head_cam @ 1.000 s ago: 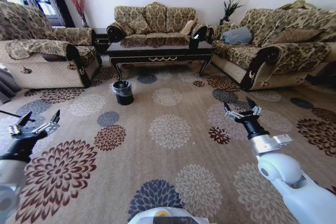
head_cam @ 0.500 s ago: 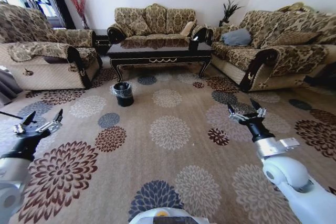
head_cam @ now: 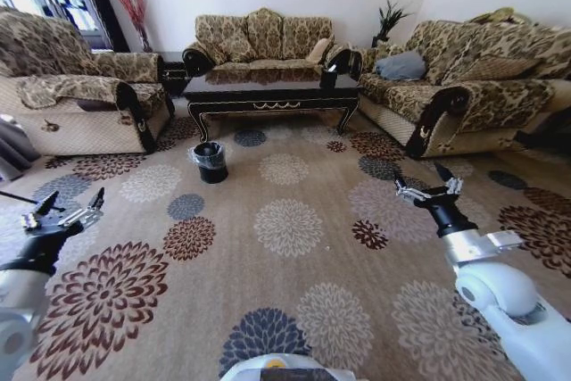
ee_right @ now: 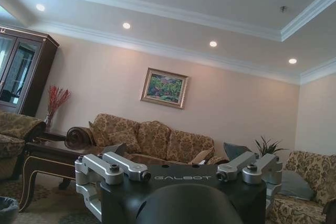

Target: Move to the front of the table and pick up the trash from the floor, then place it into the trash bin.

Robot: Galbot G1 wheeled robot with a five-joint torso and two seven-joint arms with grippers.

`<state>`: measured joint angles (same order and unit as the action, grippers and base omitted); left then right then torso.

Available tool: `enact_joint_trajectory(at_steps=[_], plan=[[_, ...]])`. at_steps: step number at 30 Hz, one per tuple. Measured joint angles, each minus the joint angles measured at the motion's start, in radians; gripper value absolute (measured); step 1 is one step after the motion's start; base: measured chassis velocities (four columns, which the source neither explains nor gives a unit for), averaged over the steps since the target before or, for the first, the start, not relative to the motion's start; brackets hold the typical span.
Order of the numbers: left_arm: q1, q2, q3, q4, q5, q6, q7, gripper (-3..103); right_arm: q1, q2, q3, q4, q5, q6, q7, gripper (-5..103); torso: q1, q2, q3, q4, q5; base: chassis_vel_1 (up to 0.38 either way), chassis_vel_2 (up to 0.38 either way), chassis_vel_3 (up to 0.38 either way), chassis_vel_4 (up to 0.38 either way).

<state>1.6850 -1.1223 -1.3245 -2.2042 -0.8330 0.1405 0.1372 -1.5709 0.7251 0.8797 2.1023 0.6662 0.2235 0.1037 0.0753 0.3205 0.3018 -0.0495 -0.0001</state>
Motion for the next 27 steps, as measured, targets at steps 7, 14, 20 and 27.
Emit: enact_joint_trajectory(at_steps=[7, 14, 20, 27], plan=[[0.02, -0.018, -0.005, -0.004, 0.004, 0.004, -0.003, 100, 0.025, 0.025, -0.01, -0.009, 0.013, 0.002, -0.003, 100, 0.008, 0.025, 0.016, 0.0001, 0.0, 0.0, 0.0, 0.0, 0.0], [0.015, -0.03, -0.002, 0.006, 0.015, 0.009, -0.006, 100, 0.053, 0.055, -0.004, -0.048, -0.009, -0.003, 0.026, 100, 0.017, 0.055, 0.037, 0.0001, 0.0001, 0.0, 0.0, 0.0, 0.0], [-0.012, -0.022, 0.0, 0.028, 0.015, 0.025, -0.027, 100, 0.041, 0.086, 0.042, -0.052, -0.027, -0.016, 0.096, 100, 0.026, 0.077, 0.051, 0.0, 0.0, 0.0, 0.0, 0.0, 0.0], [-0.037, -0.015, -0.003, 0.005, 0.01, 0.044, -0.033, 100, 0.009, 0.112, 0.111, -0.048, -0.071, -0.032, 0.135, 100, 0.037, 0.107, 0.071, 0.0, 0.0001, 0.0, 0.0, 0.0, 0.0]])
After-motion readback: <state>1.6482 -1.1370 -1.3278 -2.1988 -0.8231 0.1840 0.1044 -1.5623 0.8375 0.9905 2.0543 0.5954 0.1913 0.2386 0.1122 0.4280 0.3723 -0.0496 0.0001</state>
